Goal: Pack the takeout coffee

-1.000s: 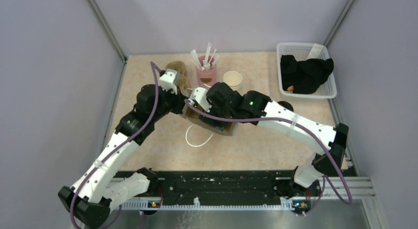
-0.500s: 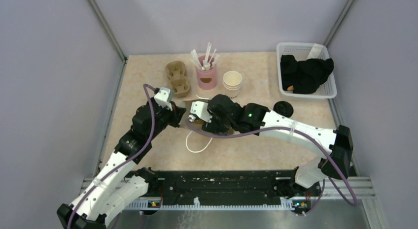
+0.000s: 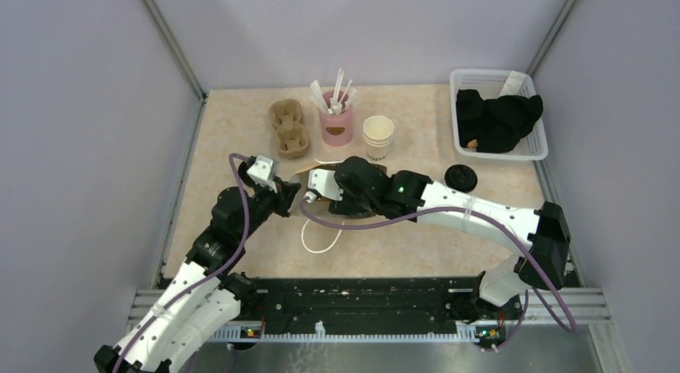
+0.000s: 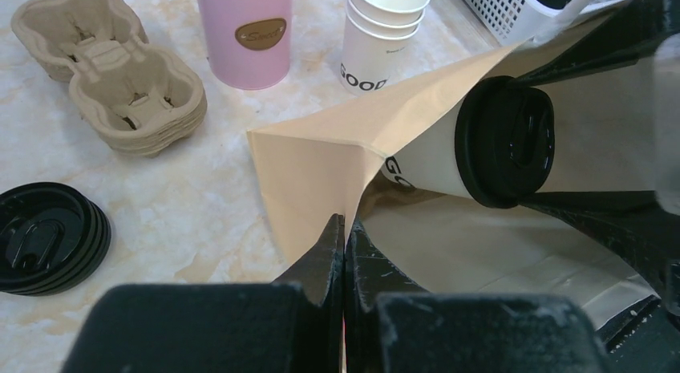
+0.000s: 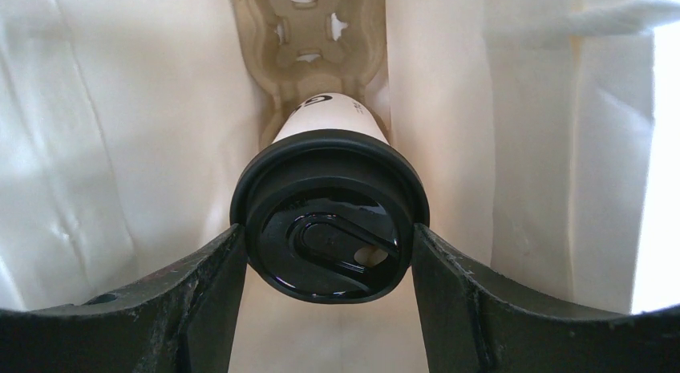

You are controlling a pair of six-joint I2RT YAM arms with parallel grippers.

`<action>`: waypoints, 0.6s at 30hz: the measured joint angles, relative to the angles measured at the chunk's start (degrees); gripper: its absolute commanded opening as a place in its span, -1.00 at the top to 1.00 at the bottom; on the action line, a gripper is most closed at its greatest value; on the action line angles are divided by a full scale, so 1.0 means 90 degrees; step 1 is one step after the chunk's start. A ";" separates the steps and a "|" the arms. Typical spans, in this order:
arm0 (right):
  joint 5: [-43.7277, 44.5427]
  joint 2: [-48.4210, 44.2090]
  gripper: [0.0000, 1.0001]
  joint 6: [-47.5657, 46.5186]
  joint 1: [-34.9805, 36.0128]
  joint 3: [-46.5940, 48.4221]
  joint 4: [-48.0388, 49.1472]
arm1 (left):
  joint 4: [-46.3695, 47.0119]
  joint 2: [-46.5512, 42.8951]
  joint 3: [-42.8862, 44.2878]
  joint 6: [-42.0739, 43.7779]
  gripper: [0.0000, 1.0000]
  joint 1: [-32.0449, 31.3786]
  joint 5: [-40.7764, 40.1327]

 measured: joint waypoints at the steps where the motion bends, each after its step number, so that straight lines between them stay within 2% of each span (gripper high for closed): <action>1: 0.0102 0.0044 0.30 -0.0027 0.0007 0.0000 0.0017 | 0.0053 -0.0027 -0.0061 0.0039 1.00 0.0000 0.0012; 18: 0.0901 0.0809 0.31 -0.0202 0.0143 0.0301 -0.0085 | 0.0100 0.0049 -0.0121 0.0386 1.00 0.0000 0.0228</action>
